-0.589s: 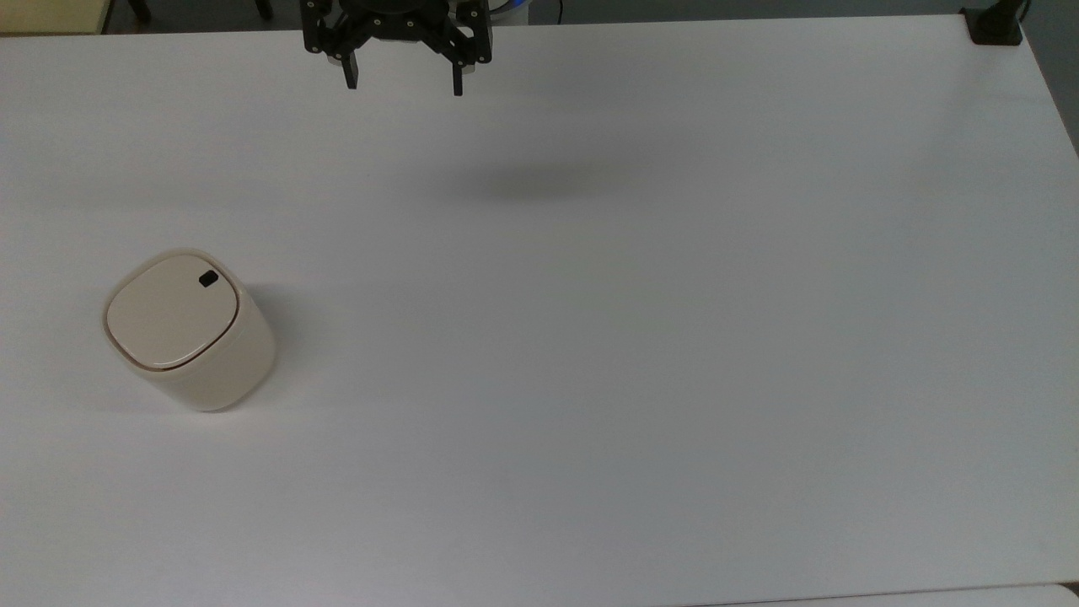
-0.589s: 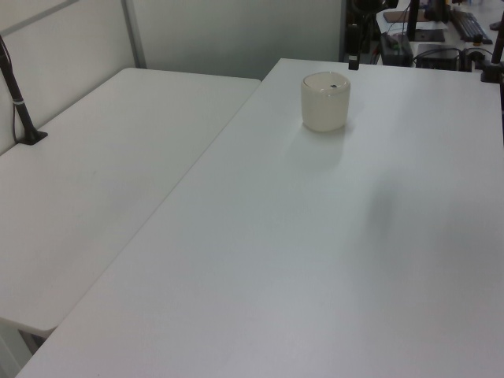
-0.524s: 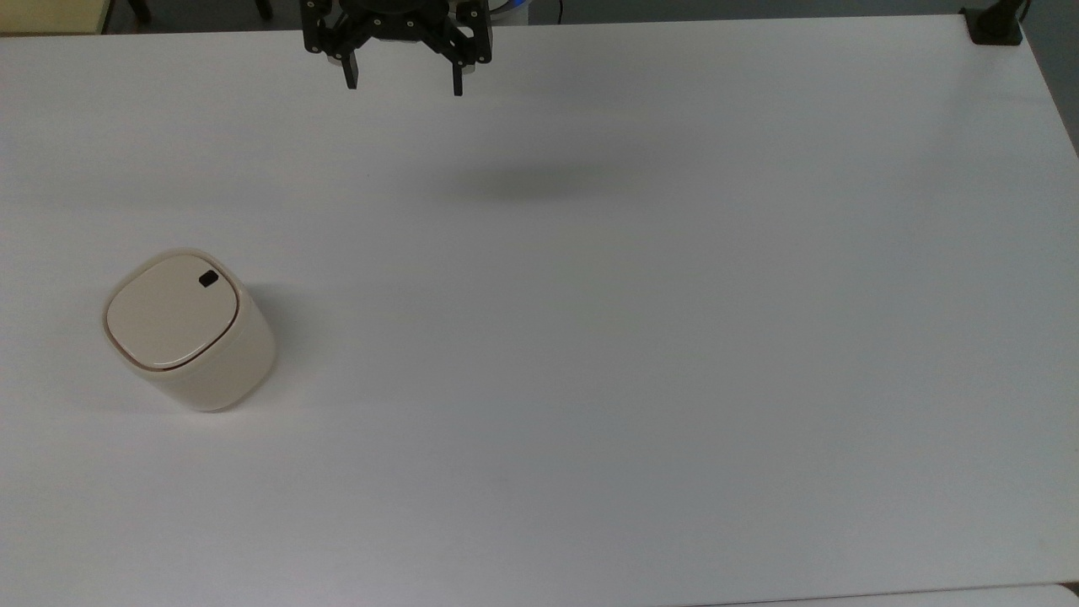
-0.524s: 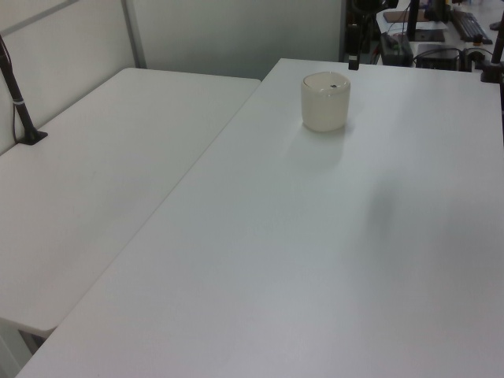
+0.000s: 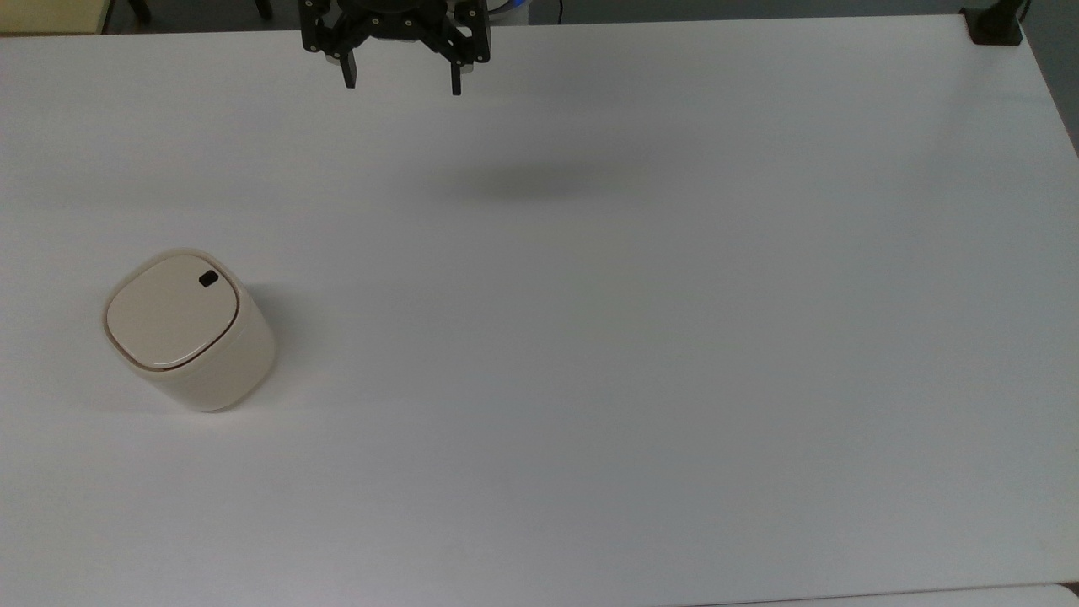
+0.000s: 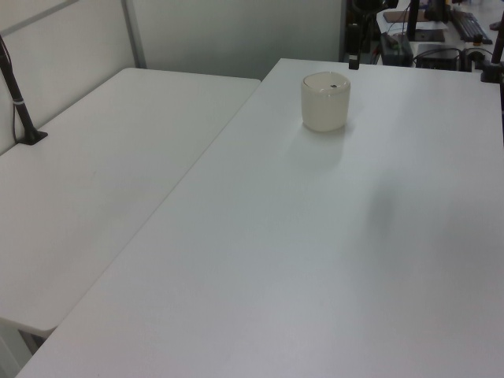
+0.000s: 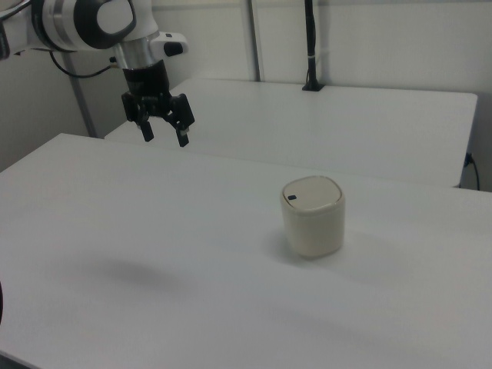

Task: Open the trash bin

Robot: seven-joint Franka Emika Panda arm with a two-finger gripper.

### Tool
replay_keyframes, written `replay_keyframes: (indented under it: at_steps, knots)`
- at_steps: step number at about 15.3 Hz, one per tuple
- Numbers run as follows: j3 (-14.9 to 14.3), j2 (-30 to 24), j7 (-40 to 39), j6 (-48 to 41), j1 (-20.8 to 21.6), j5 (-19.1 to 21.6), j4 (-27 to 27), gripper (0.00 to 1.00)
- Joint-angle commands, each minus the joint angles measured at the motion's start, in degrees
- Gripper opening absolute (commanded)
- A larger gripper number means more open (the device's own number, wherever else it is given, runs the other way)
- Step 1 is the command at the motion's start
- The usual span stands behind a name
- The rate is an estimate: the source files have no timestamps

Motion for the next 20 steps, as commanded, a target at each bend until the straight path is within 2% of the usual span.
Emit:
replay_keyframes:
  at_steps: [1,2,4,5,6,7,9,14,20]
  knots:
    - [-0.44,-1.69,0.02,-1.49,0.48,-0.58,-1.12,0.90]
    - [-0.44,-1.69,-0.07,-1.31,0.48,-0.58,-1.21,0.75]
    - [-0.44,-1.60,0.02,-1.22,0.48,-0.49,-1.21,0.35]
    - [-0.44,-1.52,0.02,-1.14,0.48,-0.49,-1.30,0.21]
    - [-0.44,-1.52,0.02,-1.14,0.57,-0.49,-1.30,0.10]
    - [-0.44,-1.52,0.02,-1.05,0.57,-0.58,-1.30,0.05]
    - [-0.44,-1.43,-0.15,-1.05,0.57,-0.75,-1.39,0.00]
    - [-0.70,-0.99,-0.07,0.09,-0.13,-0.76,-1.12,0.00]
    - [-1.05,2.96,1.25,8.42,-5.13,-0.58,-0.95,0.00]
